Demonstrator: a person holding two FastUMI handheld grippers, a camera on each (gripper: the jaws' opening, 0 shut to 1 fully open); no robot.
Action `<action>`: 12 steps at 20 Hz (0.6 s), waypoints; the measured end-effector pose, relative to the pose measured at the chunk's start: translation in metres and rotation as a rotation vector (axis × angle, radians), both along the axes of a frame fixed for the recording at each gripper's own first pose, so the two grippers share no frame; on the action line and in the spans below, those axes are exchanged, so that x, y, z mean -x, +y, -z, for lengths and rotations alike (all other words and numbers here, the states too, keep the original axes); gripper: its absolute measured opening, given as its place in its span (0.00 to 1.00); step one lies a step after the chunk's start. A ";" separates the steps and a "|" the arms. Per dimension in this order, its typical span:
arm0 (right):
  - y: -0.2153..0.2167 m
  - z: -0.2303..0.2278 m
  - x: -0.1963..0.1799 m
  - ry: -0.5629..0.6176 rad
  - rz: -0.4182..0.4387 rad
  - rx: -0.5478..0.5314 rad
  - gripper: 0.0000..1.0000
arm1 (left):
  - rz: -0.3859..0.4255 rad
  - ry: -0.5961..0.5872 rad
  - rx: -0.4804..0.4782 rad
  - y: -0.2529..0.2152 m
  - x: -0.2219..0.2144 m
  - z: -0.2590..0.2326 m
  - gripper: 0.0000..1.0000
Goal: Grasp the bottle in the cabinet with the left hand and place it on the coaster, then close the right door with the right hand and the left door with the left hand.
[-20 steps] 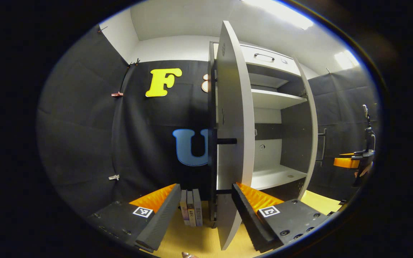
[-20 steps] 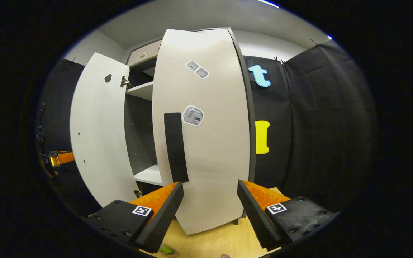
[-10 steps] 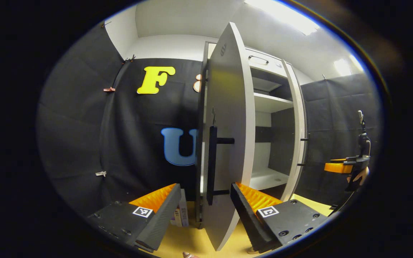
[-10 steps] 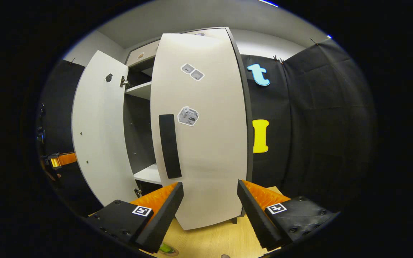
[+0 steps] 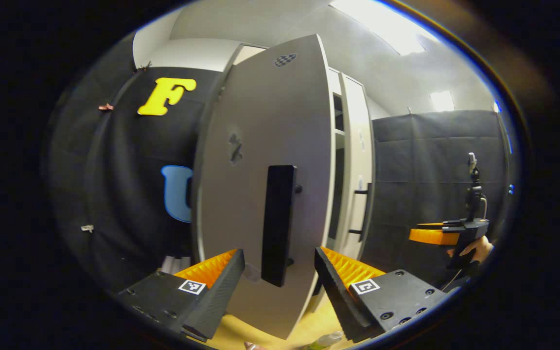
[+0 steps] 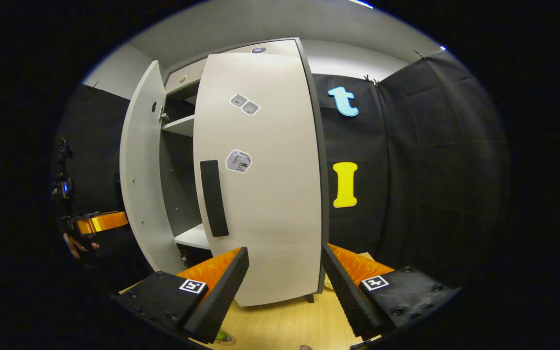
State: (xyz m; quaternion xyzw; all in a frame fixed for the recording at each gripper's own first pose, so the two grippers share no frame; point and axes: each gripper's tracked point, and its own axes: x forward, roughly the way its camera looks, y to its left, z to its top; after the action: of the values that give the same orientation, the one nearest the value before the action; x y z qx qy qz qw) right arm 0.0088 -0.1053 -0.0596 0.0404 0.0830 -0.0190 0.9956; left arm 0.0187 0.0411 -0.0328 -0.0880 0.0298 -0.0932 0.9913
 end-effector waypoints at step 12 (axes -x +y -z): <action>0.016 -0.015 -0.005 -0.050 0.010 -0.031 1.00 | -0.083 0.047 -0.033 -0.003 -0.009 0.008 0.95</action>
State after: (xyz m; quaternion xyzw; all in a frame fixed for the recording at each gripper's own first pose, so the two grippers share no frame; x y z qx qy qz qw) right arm 0.0142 -0.0897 -0.0441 0.0568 0.0581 -0.0219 0.9965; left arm 0.0274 0.0378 -0.0406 -0.0749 0.0510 -0.0492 0.9947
